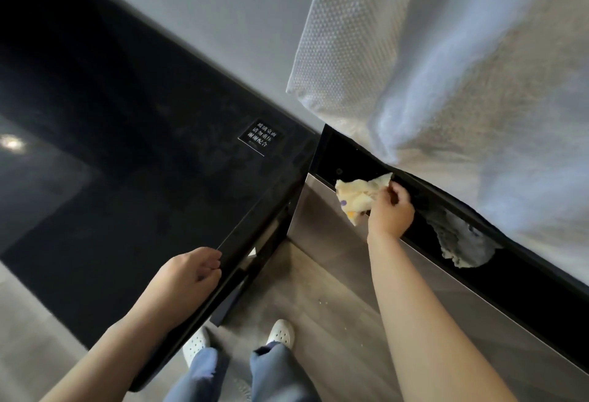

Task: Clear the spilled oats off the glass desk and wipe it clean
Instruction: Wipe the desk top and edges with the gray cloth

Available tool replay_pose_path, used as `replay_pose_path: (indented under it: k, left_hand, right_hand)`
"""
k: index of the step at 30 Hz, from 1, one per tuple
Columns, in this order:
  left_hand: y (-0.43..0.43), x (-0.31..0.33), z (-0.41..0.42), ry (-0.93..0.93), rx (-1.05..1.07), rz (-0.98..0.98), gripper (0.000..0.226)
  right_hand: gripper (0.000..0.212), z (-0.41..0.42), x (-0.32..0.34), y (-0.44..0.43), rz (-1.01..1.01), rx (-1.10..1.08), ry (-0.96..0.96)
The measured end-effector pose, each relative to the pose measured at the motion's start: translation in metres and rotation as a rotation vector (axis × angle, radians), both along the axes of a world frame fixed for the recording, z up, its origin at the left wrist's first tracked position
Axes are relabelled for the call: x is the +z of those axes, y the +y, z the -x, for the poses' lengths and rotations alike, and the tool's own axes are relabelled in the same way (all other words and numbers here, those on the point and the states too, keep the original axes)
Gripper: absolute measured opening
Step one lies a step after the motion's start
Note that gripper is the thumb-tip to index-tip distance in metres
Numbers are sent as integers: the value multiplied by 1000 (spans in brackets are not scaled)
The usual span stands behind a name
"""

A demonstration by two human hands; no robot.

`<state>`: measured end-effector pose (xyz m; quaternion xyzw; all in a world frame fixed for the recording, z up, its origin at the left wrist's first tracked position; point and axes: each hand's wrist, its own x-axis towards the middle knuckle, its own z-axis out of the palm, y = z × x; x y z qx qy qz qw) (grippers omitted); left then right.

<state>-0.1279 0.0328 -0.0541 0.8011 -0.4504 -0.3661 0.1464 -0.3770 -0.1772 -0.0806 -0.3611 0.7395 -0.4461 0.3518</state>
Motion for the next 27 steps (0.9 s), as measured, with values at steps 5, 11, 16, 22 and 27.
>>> replay_pose_path:
  k: [5,11,16,22,27]
  left_hand:
    - [3,-1,2,-5,26,7,31]
    - [-3,5,12,3,-29,13,31]
    - [-13,8,22,2,-80,35,30]
    - [-21,16,41,4,-130,43,26]
    - [-22,17,51,-26,-175,43,28]
  right_hand:
    - [52,-1,-2,11,24,213,18]
    - [36,29,-4,62,27,281,144]
    - [27,85,-5,79,64,285,462]
    - [47,142,5,57,-103,249,720]
    - [41,149,6,47,-117,331,685]
